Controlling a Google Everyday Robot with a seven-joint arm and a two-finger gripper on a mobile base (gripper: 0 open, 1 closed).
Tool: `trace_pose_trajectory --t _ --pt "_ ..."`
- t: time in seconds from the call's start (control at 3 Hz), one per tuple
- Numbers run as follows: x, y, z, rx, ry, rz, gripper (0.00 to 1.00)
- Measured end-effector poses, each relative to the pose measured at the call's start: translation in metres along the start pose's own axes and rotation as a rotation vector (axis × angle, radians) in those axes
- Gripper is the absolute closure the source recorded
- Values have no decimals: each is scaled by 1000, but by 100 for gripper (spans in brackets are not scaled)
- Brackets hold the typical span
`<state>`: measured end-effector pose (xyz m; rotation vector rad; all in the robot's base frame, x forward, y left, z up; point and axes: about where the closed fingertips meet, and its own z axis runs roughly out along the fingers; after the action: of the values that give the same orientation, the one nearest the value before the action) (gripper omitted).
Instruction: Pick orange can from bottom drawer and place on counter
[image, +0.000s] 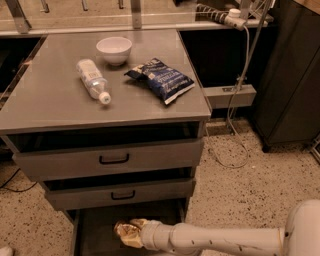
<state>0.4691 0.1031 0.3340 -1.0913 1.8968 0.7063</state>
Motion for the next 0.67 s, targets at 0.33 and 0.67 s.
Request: trace_pose_trajectory --t 0.33,0.67 --pt "-46 27 -43 28 -10 -20 100" --pt "-36 68 -56 -38 22 -54 100"
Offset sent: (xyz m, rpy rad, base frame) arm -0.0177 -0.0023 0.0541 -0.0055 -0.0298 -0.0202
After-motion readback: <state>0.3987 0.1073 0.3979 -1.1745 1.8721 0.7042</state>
